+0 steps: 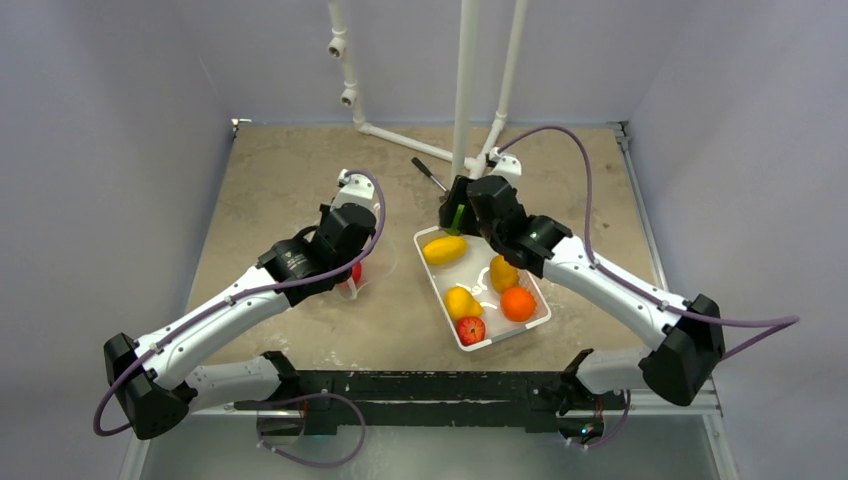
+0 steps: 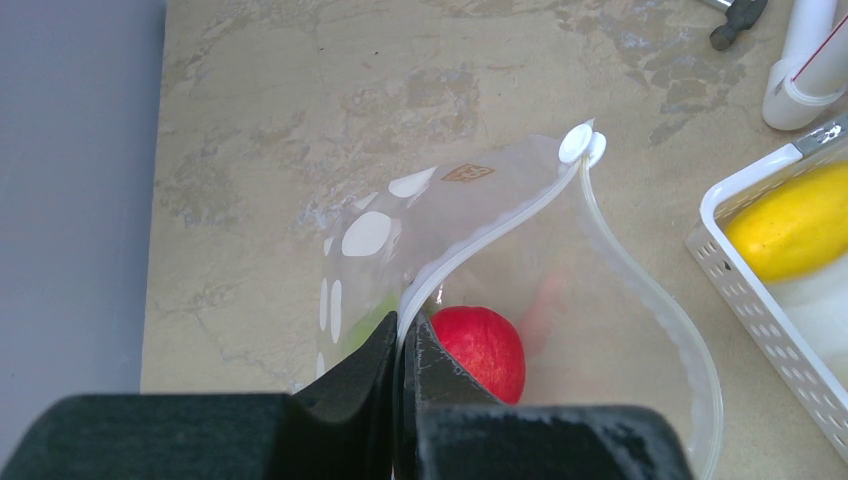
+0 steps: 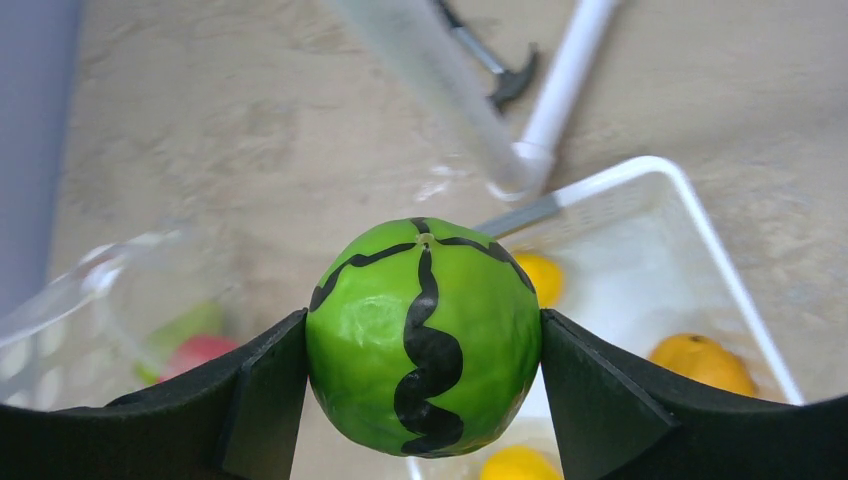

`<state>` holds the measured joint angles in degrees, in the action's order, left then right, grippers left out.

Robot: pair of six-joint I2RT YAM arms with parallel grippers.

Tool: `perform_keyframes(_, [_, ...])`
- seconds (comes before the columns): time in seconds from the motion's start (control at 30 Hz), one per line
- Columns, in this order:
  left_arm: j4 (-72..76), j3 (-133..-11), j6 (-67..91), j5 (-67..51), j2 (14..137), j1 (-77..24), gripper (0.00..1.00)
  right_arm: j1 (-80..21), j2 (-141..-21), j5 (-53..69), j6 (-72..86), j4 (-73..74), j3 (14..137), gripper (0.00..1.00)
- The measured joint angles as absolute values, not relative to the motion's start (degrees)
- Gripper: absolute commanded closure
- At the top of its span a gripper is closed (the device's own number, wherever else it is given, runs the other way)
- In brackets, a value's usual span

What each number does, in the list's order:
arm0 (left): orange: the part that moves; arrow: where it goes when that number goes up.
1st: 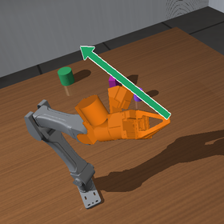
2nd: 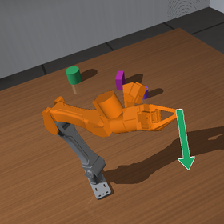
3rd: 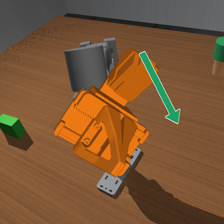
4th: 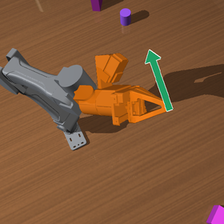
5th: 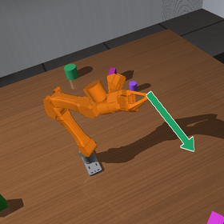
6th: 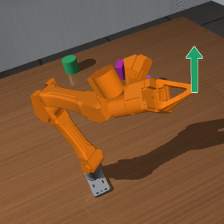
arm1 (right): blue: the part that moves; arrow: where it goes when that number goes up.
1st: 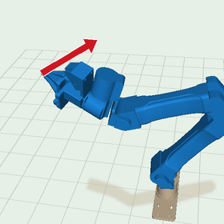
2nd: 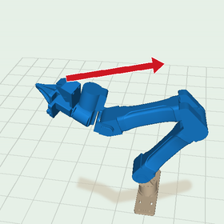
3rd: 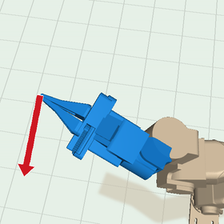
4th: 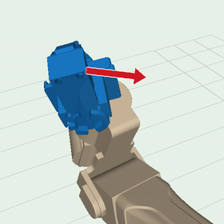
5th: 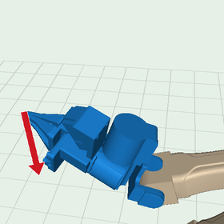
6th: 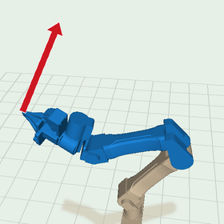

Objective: Place the food in the zip-top bag and seal the zipper
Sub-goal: Pick up the fake fruit from the bin, then place the fake fruit in the zipper food storage bag.

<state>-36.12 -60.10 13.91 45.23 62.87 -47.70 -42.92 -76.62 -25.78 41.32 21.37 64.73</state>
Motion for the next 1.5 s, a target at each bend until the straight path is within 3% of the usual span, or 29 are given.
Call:
perform_keyframes(0.47, [-36.12, -60.1, 13.91, 45.3, 62.87, -47.7, 1.0, -53.69, -75.24, -12.19, 39.86, 11.31, 66.65, 0.71])
perform_keyframes(0.73, [-36.12, -60.1, 13.91, 45.39, 62.87, -47.7, 1.0, -57.52, -80.79, -9.34, 39.86, 6.63, 66.74, 0.69])
perform_keyframes(1.27, [-36.12, -60.1, 13.91, 45.39, 62.87, -47.7, 1.0, -60.16, -90.8, -8.34, 40.05, 3.03, 68.9, 0.35])
perform_keyframes(1.5, [-36.12, -60.1, 13.91, 45.67, 62.81, -47.7, 1.0, -60.49, -91.92, -8.03, 40.18, 2.94, 69.43, 0.06])
